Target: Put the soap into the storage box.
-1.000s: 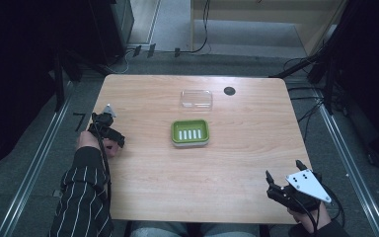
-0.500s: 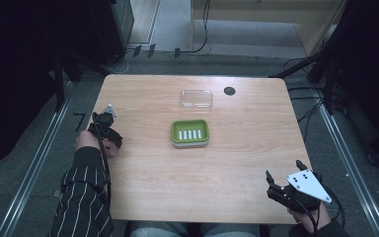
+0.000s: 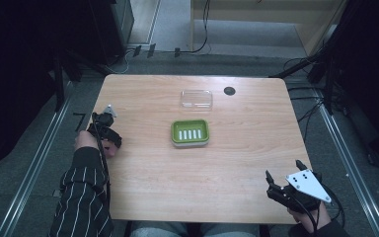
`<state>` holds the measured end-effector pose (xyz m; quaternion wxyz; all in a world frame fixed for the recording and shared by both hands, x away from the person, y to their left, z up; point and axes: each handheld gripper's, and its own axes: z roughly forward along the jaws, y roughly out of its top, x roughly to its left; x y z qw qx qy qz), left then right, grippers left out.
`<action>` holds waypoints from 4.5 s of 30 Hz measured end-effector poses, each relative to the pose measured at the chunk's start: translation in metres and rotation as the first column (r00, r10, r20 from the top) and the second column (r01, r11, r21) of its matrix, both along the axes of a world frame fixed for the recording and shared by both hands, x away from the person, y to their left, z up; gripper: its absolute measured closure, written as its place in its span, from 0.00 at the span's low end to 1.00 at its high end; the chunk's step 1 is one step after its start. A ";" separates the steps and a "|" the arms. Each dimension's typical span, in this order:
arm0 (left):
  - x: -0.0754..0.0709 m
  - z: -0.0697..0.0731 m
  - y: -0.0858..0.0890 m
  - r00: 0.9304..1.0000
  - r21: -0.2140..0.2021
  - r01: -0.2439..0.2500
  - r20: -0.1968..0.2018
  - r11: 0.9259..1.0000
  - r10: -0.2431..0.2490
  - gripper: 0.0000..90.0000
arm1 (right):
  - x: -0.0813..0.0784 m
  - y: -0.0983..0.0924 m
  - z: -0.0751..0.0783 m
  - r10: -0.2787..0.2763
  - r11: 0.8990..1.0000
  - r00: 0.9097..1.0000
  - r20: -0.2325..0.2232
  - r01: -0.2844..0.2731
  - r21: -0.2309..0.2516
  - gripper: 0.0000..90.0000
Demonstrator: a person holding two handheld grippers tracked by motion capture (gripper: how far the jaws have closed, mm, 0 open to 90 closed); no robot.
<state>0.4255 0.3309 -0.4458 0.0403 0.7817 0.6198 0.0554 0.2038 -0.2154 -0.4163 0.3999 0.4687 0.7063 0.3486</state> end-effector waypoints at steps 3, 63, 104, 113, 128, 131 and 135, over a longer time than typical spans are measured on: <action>0.000 0.002 -0.001 1.000 0.003 0.011 0.000 1.000 -0.011 0.42 | 0.000 0.000 0.000 0.001 1.000 1.000 -0.001 -0.001 0.002 0.15; -0.003 0.023 -0.070 0.946 -0.058 0.322 -0.010 0.945 -0.323 0.43 | -0.003 -0.003 0.000 -0.003 1.000 1.000 -0.001 0.003 -0.004 0.15; 0.017 0.032 -0.138 0.856 -0.010 0.517 -0.031 0.856 -0.517 0.43 | -0.015 -0.014 -0.001 -0.056 0.998 0.998 -0.007 0.056 -0.002 0.15; 0.020 0.035 -0.149 0.837 0.004 0.546 -0.030 0.838 -0.546 0.43 | -0.016 -0.014 -0.001 -0.056 0.998 0.998 -0.007 0.056 -0.004 0.15; 0.023 0.047 -0.168 0.796 0.028 0.605 -0.013 0.796 -0.605 0.43 | -0.016 -0.014 -0.001 -0.054 0.999 0.998 -0.009 0.054 -0.006 0.15; 0.025 0.048 -0.172 0.790 0.035 0.613 -0.011 0.789 -0.613 0.43 | -0.016 -0.014 -0.001 -0.056 0.998 0.998 -0.010 0.056 -0.004 0.15; 0.026 0.049 -0.177 0.779 0.040 0.626 -0.008 0.779 -0.626 0.43 | -0.015 -0.014 -0.001 -0.053 0.999 0.999 -0.012 0.053 -0.006 0.15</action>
